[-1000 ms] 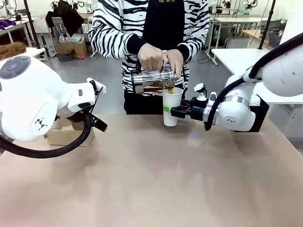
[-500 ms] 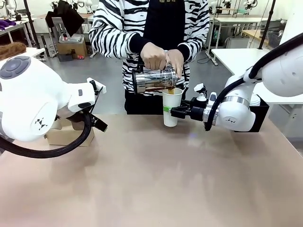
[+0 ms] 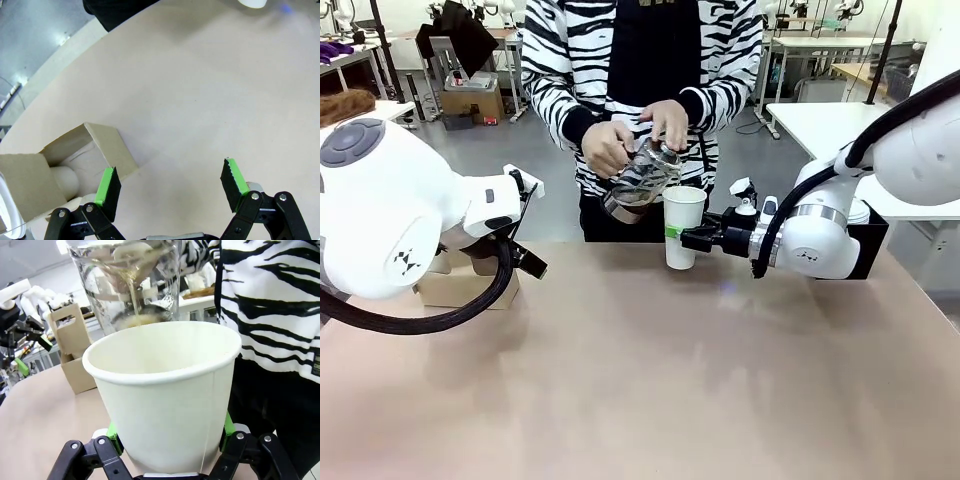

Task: Pour a drink into a cup and package it in a carrier.
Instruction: When a person places the Paper Cup Lid on the 600 ml Paper Cup , lift the 600 ml Paper Cup.

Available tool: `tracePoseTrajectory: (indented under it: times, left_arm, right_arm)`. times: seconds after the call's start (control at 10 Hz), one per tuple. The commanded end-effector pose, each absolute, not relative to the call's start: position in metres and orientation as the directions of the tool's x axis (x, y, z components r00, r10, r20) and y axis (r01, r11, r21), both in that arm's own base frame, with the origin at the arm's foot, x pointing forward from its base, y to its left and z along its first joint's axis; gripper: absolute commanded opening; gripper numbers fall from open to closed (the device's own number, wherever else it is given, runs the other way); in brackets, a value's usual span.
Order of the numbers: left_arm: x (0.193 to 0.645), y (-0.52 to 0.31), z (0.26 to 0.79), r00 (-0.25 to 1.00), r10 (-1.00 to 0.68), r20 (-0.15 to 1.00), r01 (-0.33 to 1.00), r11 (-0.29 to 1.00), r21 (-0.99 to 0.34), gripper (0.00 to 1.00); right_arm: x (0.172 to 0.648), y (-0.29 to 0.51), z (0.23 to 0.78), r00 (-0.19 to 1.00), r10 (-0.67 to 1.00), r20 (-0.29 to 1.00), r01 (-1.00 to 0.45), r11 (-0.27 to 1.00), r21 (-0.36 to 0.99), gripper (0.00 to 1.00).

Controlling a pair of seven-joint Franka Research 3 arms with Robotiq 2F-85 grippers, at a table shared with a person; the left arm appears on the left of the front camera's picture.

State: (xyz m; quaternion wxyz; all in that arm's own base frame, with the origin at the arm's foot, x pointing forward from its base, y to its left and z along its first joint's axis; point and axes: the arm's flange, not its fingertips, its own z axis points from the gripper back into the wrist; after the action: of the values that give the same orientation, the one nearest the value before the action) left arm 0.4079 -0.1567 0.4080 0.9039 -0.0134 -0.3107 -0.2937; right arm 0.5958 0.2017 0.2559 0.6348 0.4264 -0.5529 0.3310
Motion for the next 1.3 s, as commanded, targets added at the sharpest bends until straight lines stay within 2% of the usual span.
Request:
tracePoseTrajectory:
  times: [0.0, 1.2]
  left_arm:
    - [0.4074, -0.1561, 0.4094, 0.633, -0.521, 0.573, 0.538, 0.828, 0.158, 1.00]
    - [0.4074, -0.1561, 0.4094, 0.633, -0.521, 0.573, 0.538, 0.828, 0.158, 1.00]
  right_arm:
    - [0.5929, 0.2021, 0.2640, 0.176, -0.055, 0.983, -0.893, 0.412, 0.183, 0.83]
    - [0.5929, 0.2021, 0.2640, 0.176, -0.055, 0.983, -0.893, 0.412, 0.183, 0.83]
